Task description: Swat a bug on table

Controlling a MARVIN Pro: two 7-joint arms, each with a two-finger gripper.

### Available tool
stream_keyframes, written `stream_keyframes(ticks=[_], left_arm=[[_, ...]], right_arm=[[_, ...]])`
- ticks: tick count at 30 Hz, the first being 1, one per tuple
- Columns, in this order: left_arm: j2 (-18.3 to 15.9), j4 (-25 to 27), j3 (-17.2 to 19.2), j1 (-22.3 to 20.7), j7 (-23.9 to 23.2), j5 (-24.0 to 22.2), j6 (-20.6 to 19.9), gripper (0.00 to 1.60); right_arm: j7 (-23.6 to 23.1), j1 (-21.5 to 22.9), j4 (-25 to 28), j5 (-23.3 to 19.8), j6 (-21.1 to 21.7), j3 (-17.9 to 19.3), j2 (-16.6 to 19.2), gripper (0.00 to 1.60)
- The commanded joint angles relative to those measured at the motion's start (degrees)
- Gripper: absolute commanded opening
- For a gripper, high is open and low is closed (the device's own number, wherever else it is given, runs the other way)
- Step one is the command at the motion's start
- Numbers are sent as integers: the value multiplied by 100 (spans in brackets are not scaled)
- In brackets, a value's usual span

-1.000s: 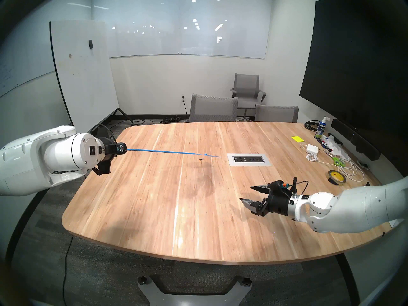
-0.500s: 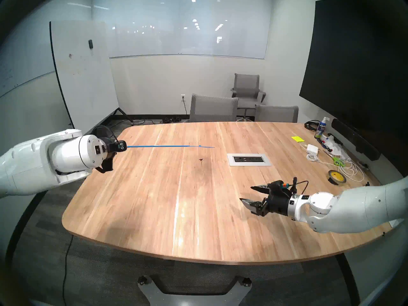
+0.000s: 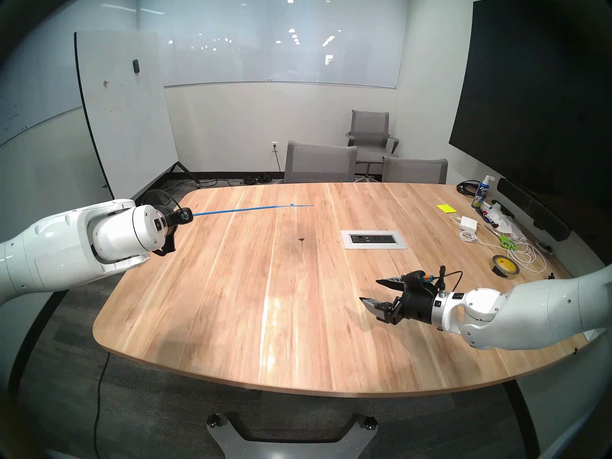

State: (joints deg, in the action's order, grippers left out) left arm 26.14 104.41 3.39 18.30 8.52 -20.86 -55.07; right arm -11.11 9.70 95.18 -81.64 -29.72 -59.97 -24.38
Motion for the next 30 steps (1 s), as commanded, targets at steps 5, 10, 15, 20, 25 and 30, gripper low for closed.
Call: stream_keyframes(ticks=[5,10,15,20,25,30], left_arm=[[543,-257,148,199,897,-282,7,0],[790,-394,6,303,1271,-256,7,0],[1011,-537,-180,269,1498,-177,7,0],[1065,-562,-570,89,1527,44,7,0],[1046,-665,-937,-59,1530,299,7,0],[990,-701,-1248,-263,1438,496,7,0]], right_arm=[[-1,61,-4,-7,-20,53,-1,160],[-1,60,-4,-6,-20,54,0,160],[-1,60,-4,-6,-20,55,0,160],[-1,59,-5,-5,-19,55,0,160],[0,58,-5,-4,-19,55,0,160],[0,56,-5,-3,-18,56,-1,160]])
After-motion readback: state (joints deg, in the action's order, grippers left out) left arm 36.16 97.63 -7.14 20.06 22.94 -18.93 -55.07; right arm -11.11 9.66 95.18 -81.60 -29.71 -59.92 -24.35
